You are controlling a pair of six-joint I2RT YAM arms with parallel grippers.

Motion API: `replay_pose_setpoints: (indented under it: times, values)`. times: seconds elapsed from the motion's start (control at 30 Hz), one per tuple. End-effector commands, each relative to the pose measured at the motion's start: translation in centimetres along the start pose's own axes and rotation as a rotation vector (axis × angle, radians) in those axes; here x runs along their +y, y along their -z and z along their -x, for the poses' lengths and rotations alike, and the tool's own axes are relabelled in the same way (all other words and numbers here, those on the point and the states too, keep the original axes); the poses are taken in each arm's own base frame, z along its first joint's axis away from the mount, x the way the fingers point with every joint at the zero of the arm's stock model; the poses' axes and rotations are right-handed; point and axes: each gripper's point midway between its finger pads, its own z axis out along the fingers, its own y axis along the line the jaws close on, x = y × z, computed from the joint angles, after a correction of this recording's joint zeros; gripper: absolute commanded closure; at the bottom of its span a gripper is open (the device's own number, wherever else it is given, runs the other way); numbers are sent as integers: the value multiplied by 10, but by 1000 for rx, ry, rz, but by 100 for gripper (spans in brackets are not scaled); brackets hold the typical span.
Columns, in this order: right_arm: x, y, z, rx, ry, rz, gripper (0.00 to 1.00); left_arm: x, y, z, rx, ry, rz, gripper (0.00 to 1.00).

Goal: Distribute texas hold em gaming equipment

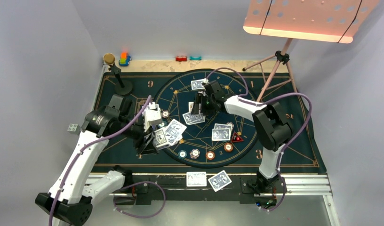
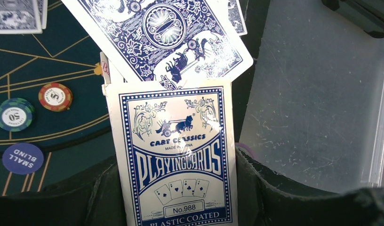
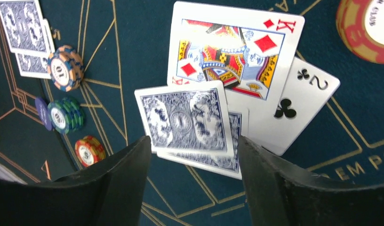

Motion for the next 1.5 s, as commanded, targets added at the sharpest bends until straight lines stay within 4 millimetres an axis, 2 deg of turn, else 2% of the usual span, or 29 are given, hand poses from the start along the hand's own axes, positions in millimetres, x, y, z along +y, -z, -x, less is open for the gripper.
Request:
replay_pose_setpoints:
  times: [0.0,0.1,0.23,0.33,0.43,0.67,0.77,1.0,1.2,1.33,1.47]
  values:
    - [28,56,38,-127,42,29,23,1,4,20,-37,-111,-24,93]
    - [48,102,57,-213,62,69,16,3,-2,20,-15,-133,-44,91]
    - [60,157,74,-319,79,78,14,4,-16,14,41,-177,-93,86]
    - [59,185,79,-361,77,72,13,11,-31,5,119,-218,-137,82]
    - [54,202,77,-381,66,67,12,21,-44,1,174,-257,-172,82]
    - [34,212,62,-366,20,47,11,27,-81,-32,312,-364,-263,81]
    - [33,215,56,-355,17,59,11,26,-91,-42,333,-396,-279,81]
    - [33,216,39,-309,31,88,8,18,-99,-38,262,-400,-283,81]
    - [27,204,6,-221,3,121,5,12,-101,-31,214,-356,-287,82]
    - [21,209,4,-228,3,89,5,15,-108,-45,233,-343,-290,81]
    - [27,217,10,-233,8,98,5,20,-115,-60,284,-362,-307,80]
